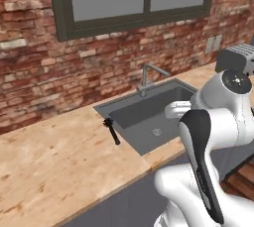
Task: Locate and retrieve the dish brush and dish brush from the cabinet. Place them next to the sink.
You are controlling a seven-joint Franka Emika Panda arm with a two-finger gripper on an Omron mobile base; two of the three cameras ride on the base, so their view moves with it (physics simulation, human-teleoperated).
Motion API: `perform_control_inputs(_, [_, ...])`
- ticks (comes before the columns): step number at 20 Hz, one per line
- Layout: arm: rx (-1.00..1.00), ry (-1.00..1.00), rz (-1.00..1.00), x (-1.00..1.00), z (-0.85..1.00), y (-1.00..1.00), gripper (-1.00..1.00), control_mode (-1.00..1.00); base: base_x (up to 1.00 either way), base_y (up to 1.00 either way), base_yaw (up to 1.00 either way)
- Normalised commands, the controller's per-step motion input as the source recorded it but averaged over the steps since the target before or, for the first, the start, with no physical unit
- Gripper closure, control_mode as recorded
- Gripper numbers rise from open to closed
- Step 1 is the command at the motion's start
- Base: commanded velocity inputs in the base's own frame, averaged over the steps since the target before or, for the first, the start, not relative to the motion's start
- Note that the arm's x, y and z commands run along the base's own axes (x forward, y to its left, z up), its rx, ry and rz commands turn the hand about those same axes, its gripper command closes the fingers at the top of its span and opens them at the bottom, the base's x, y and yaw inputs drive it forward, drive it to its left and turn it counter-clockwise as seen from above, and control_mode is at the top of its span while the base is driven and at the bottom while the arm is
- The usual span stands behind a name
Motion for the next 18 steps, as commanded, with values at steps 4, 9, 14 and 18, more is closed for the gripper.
perform_control_inputs(4, [0.00, 0.00, 0.00, 0.00, 0.00, 0.00, -1.00, 1.00, 0.00, 0.00, -0.49])
perform_control_inputs(9, [0.00, 0.00, 0.00, 0.00, 0.00, 0.00, -1.00, 1.00, 0.00, 0.00, -0.49])
perform_control_inputs(14, [0.00, 0.00, 0.00, 0.00, 0.00, 0.00, -1.00, 1.00, 0.00, 0.00, -0.49])
perform_control_inputs(18, [0.00, 0.00, 0.00, 0.00, 0.00, 0.00, -1.00, 1.00, 0.00, 0.00, -0.48])
